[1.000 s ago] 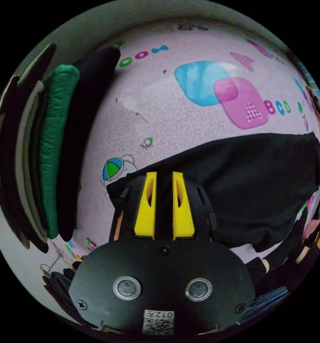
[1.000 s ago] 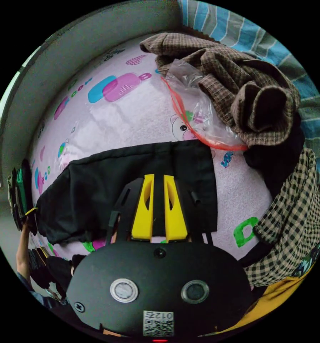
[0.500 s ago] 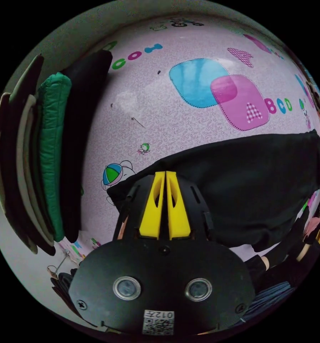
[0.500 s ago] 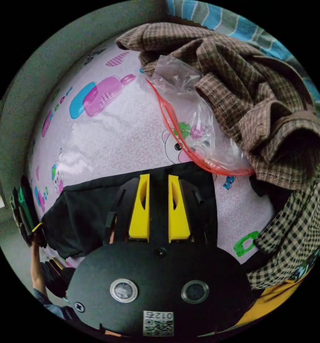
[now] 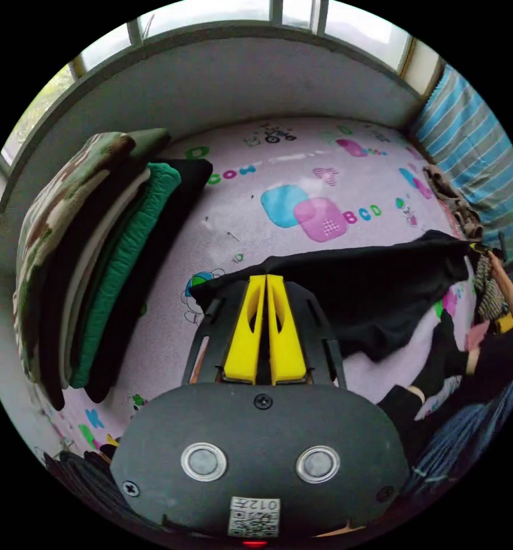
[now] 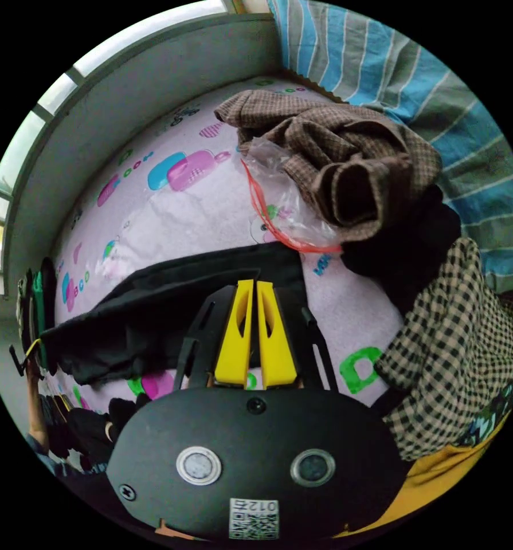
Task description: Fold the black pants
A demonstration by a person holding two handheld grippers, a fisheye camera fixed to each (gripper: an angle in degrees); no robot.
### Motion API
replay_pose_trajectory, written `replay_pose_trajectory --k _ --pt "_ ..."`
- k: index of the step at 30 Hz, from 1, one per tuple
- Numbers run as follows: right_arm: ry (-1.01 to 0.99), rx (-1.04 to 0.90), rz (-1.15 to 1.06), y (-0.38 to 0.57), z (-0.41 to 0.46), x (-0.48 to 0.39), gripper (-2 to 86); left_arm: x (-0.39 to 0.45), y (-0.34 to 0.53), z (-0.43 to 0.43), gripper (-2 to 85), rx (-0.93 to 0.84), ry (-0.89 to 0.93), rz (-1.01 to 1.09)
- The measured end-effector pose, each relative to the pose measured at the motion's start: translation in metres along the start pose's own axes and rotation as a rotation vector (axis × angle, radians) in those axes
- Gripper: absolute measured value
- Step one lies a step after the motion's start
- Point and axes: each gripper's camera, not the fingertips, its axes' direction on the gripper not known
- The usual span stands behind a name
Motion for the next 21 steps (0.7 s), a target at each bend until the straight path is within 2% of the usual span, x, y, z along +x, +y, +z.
replay_pose_trajectory --k 4,8,9,11,12,14,16,18,21 --pt "0.021 -0.057 0.013 0.018 -0.006 0.019 -0.9 -0.007 0.034 -0.016 -0.1 -0.017 0.22 0.1" --pt "0.04 -0.424 -0.07 0.031 0.025 0.023 -0.3 0.0 0.06 -0.002 0.3 -0.24 0.28 0.22" --pt "0.041 -0.514 -0.072 0.035 0.036 0.022 0.5 0.002 0.069 0.009 0.5 -0.357 0.315 0.22" --pt "0.099 -0.567 -0.07 0.039 0.046 0.02 3.1 0.002 0.081 0.023 0.8 -0.495 0.321 0.195" --pt "0.144 -0.565 -0.077 0.039 0.048 0.016 4.8 0.0 0.088 0.027 1.0 -0.527 0.275 0.172" --pt "0.217 -0.51 -0.07 0.035 0.046 0.012 6.2 -0.011 0.092 0.022 1.3 -0.484 0.23 0.072" --pt "0.276 -0.391 -0.064 0.027 0.036 0.004 6.4 -0.027 0.089 0.003 1.7 -0.317 0.151 -0.1" --pt "0.234 -0.236 -0.075 0.013 0.025 -0.013 6.4 -0.028 0.08 -0.004 2.1 -0.22 0.08 -0.166" --pt "0.134 -0.173 -0.137 -0.01 0.03 -0.049 6.5 -0.007 0.05 0.007 2.9 -0.193 0.018 -0.125"
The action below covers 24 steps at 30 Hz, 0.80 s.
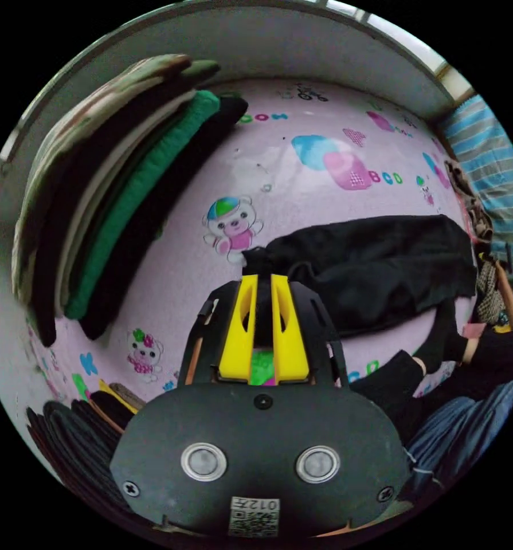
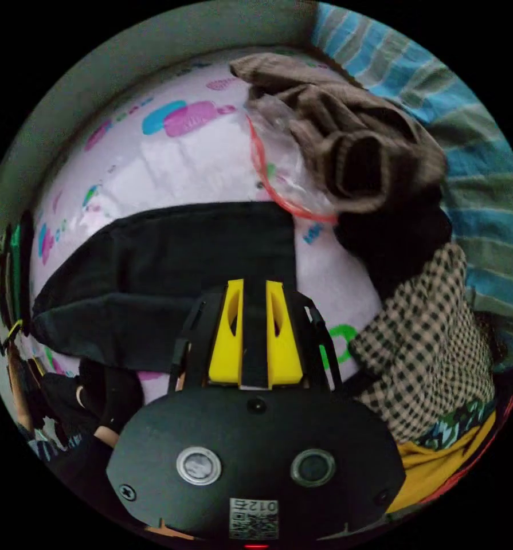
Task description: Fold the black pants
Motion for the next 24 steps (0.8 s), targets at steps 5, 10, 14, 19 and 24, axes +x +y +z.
replay_pose_trajectory --k 5,10,14,19,24 --pt "0.067 0.002 -0.279 -0.046 0.009 -0.08 6.7 0.066 -0.052 0.035 3.8 -0.074 -0.208 0.228" --pt "0.144 0.003 -0.454 -0.077 0.023 -0.133 7.0 0.104 -0.077 0.074 3.7 -0.236 -0.287 0.374" --pt "0.104 -0.029 -0.499 -0.096 0.035 -0.151 8.3 0.116 -0.073 0.088 3.3 -0.305 -0.299 0.397" --pt "0.08 -0.087 -0.561 -0.105 0.049 -0.169 8.5 0.124 -0.058 0.086 2.3 -0.26 -0.264 0.369" --pt "0.043 -0.079 -0.526 -0.102 0.054 -0.169 3.7 0.129 -0.04 0.084 1.2 -0.211 -0.267 0.321"
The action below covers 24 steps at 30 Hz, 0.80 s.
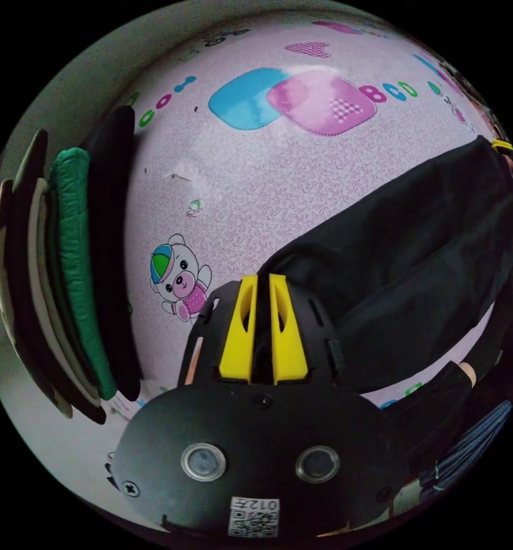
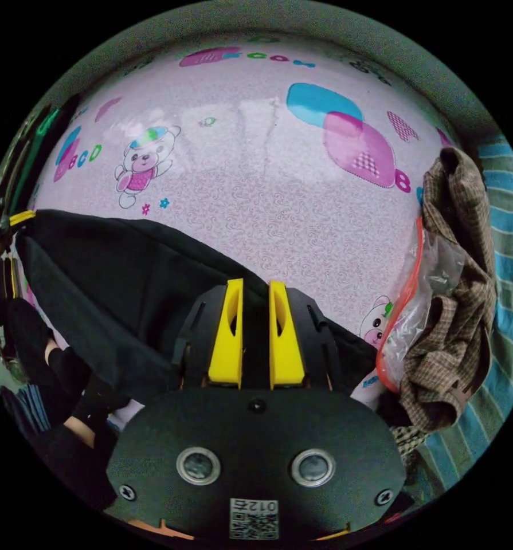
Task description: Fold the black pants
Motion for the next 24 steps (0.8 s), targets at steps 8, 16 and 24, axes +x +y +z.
replay_pose_trajectory --k 8,16,24 --pt "-0.024 0.109 0.044 0.022 -0.012 -0.014 -0.9 0.004 0.044 -0.025 -0.1 0.199 -0.055 -0.116" --pt "-0.235 0.093 0.021 0.102 -0.01 -0.013 -1.0 0.005 0.151 -0.026 -0.2 0.281 0.13 -0.044" --pt "-0.231 0.058 -0.012 0.07 -0.018 -0.019 -1.0 -0.004 0.158 -0.025 -0.2 0.253 0.171 -0.11"
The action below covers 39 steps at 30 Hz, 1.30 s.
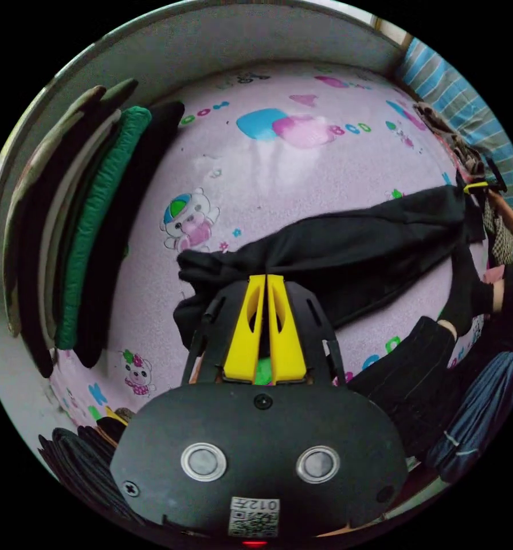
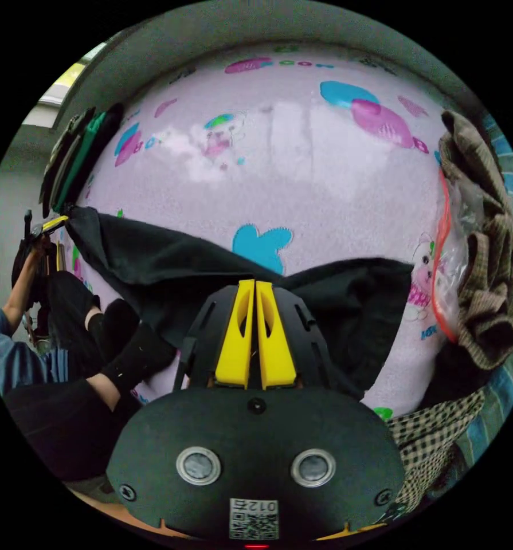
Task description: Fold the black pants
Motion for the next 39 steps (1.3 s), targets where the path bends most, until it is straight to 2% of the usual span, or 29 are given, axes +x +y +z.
replay_pose_trajectory --k 7,9,12,15,17,21,26,32,39 --pt "0.028 0.311 0.053 -0.072 -0.075 0.009 -0.9 -0.038 -0.049 -0.067 -0.1 0.328 -0.133 -0.191" --pt "0.089 0.375 0.081 -0.091 -0.081 0.007 -0.7 -0.038 -0.056 -0.067 -0.1 0.352 -0.175 -0.216" --pt "0.181 0.311 0.154 -0.112 -0.061 0.008 -0.4 -0.042 -0.075 -0.035 0.0 0.163 -0.241 -0.275" --pt "0.223 0.298 0.165 -0.113 -0.043 0.003 -0.4 -0.041 -0.079 -0.022 0.1 0.164 -0.224 -0.327" --pt "0.176 0.23 0.132 -0.112 -0.028 0.0 -0.4 -0.037 -0.082 -0.012 0.1 0.131 -0.157 -0.299" --pt "0.189 0.061 0.043 -0.102 0.011 -0.013 -0.5 -0.022 -0.095 0.027 0.2 -0.078 -0.152 -0.186" --pt "0.141 -0.009 -0.005 -0.081 0.035 -0.026 -0.7 -0.011 -0.103 0.058 0.6 -0.193 -0.109 -0.152" --pt "0.19 -0.004 -0.042 -0.063 0.044 -0.029 -0.9 0.002 -0.109 0.062 0.6 -0.164 -0.175 -0.106" --pt "0.291 -0.094 -0.023 -0.049 0.044 0.003 -0.8 0.017 -0.118 0.065 0.6 -0.196 -0.034 0.001"
